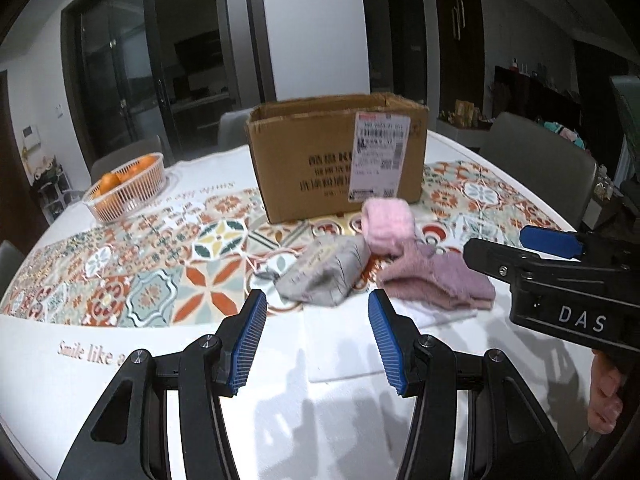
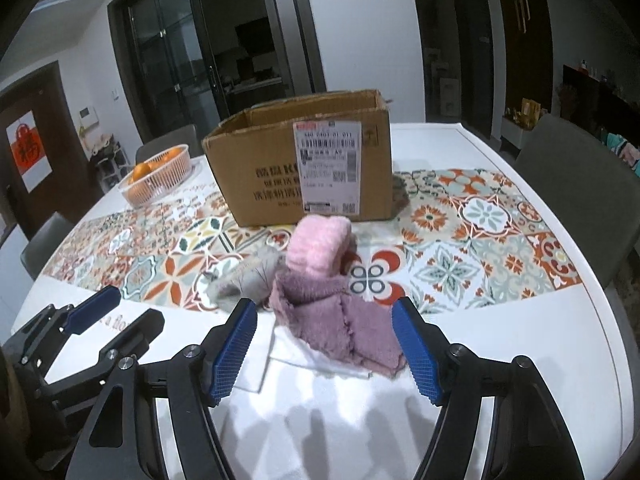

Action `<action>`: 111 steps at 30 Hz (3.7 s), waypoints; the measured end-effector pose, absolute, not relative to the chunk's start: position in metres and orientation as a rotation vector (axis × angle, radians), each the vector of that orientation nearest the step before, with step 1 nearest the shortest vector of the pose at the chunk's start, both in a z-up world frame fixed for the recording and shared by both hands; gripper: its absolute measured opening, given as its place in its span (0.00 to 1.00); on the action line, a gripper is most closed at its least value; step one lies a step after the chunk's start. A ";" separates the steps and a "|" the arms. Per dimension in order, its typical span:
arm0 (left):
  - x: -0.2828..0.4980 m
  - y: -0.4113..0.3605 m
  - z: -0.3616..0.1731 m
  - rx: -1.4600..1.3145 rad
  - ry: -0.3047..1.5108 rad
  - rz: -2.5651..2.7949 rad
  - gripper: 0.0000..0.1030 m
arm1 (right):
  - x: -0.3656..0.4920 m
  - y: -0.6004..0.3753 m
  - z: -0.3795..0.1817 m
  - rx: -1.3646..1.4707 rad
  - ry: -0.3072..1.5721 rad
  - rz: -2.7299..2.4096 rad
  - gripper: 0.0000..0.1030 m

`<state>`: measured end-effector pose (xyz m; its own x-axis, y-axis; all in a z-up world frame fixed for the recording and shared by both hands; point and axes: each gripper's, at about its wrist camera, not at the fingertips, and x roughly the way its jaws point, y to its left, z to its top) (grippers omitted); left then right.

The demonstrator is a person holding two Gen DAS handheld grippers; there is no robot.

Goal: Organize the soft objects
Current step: 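Move both tools back toward the remaining soft items on the table, then grasp the white cloth with the left tool while the right tool grasps the mauve towel, then lift the white cloth and mauve towel and carry both over the box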

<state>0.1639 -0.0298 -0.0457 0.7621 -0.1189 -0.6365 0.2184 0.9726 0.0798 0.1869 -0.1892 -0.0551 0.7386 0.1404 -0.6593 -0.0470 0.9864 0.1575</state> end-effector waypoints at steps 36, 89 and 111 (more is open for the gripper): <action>0.202 -0.050 -0.124 0.201 0.873 -0.241 0.57 | 0.238 -0.182 -0.117 0.014 0.831 0.134 0.74; 0.152 -0.022 -0.026 0.074 0.624 -0.240 0.09 | 0.178 -0.176 -0.043 0.072 0.668 0.127 0.19; 0.149 -0.018 0.035 0.054 0.415 -0.236 0.09 | 0.164 -0.179 0.013 0.105 0.493 0.104 0.19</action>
